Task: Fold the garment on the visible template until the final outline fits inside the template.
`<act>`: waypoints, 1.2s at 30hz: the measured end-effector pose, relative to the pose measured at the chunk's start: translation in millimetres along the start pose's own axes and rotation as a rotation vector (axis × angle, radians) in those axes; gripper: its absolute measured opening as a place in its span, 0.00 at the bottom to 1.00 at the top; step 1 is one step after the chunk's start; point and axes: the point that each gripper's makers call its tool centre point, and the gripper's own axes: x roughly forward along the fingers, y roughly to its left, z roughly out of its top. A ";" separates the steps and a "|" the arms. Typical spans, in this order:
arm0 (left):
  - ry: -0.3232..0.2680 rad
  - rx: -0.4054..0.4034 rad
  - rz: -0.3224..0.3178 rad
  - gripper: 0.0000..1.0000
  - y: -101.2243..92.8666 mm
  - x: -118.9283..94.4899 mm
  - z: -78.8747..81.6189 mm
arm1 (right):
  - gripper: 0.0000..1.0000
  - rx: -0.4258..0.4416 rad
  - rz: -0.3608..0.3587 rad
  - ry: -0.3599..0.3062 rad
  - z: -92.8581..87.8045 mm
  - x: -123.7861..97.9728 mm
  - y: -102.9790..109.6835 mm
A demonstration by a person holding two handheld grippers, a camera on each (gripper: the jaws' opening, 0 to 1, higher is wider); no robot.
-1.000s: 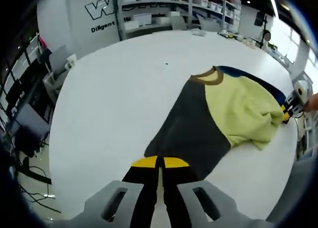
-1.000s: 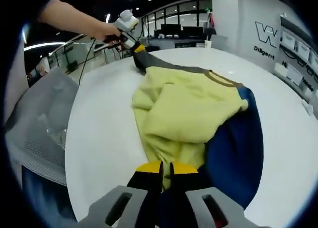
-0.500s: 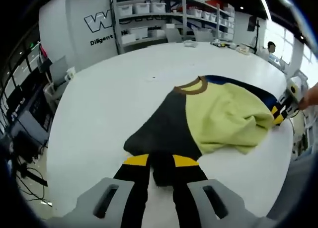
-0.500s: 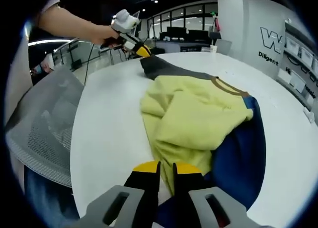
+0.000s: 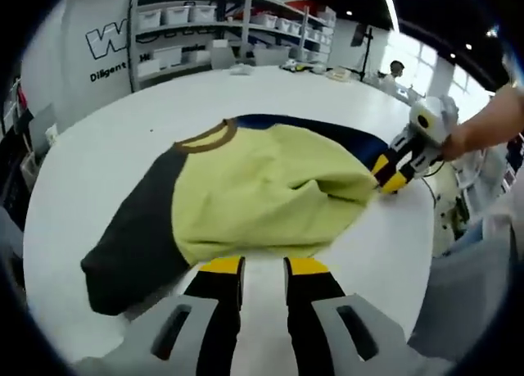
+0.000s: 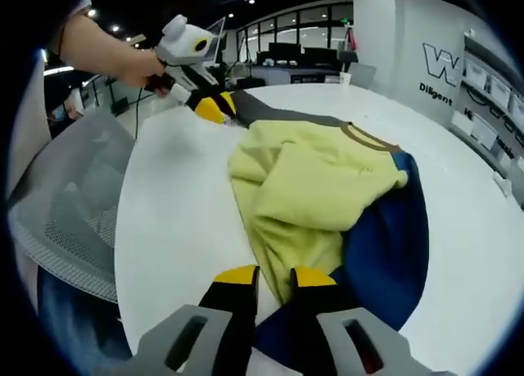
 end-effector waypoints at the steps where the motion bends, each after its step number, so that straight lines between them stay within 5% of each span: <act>1: 0.008 0.000 -0.006 0.19 -3.9 3.2 -0.6 | 0.08 0.001 0.000 0.000 -0.1 -0.3 0.1; 8: 0.055 0.019 -0.060 0.20 -26.4 25.4 -4.1 | 0.05 -0.009 0.005 -0.031 10.9 -6.2 9.7; 14: 0.108 0.042 -0.050 0.18 -25.2 38.8 -13.3 | 0.06 -0.043 0.044 -0.052 22.3 -0.3 26.9; 17: 0.118 0.054 -0.029 0.10 -20.3 41.2 -14.1 | 0.07 -0.049 0.055 -0.051 22.4 2.1 30.4; 21: 0.120 0.046 -0.025 0.00 -18.5 39.3 -13.6 | 0.07 -0.053 0.064 -0.039 19.5 6.3 32.6; 36: 0.088 0.000 -0.050 0.00 -50.1 -5.0 -24.3 | 0.16 0.002 0.048 -0.022 7.3 6.3 19.4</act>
